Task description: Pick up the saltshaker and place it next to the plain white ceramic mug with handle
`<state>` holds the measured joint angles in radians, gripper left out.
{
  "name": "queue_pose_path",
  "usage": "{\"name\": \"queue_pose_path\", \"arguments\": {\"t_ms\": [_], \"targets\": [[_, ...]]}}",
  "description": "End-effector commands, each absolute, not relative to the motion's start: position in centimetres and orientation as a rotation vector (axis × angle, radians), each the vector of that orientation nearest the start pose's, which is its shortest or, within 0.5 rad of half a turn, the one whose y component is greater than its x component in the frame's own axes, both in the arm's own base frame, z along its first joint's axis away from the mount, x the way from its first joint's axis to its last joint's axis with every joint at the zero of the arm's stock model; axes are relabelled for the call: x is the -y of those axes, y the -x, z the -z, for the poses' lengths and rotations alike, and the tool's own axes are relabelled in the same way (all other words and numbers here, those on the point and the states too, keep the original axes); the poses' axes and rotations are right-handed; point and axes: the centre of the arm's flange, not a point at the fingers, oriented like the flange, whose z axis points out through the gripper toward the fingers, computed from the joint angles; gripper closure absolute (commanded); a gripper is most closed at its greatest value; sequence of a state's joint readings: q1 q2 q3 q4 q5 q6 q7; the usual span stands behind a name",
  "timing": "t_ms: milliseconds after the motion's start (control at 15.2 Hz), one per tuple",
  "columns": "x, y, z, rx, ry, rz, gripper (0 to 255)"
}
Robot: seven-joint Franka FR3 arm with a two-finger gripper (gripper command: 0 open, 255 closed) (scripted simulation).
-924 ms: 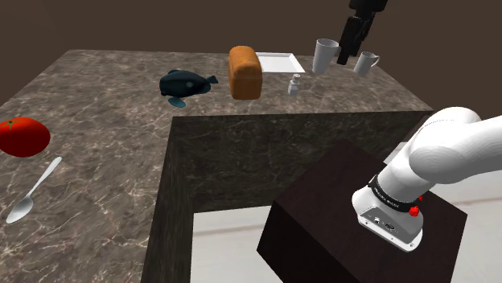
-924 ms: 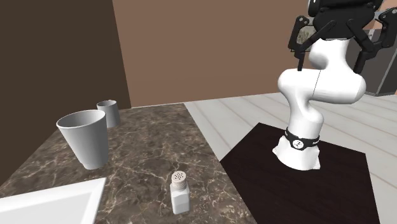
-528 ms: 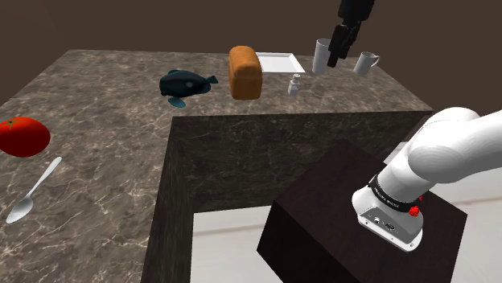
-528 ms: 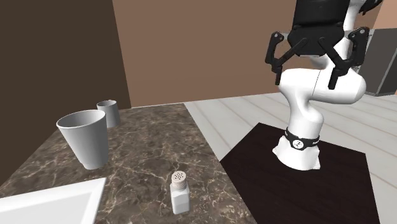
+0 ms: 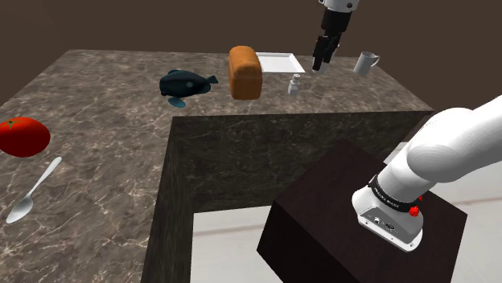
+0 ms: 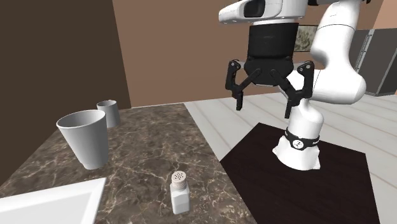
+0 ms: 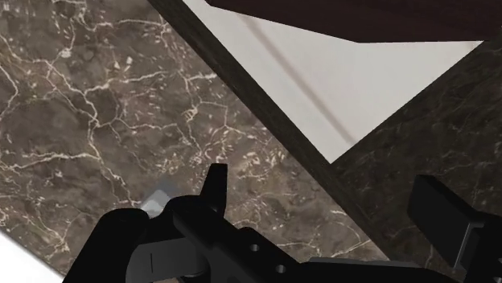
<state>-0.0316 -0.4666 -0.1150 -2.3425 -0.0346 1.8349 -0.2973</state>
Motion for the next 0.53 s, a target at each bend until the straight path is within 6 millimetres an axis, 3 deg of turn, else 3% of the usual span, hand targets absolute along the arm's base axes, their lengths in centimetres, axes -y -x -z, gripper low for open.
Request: {"name": "queue_pose_path", "arguments": {"t_ms": [0, 462], "targets": [[8.3, -42.0, -49.0, 0.275, 3.103, -0.050, 0], [13.3, -48.1, -44.5, 0.287, 3.104, -0.021, 0]]}}
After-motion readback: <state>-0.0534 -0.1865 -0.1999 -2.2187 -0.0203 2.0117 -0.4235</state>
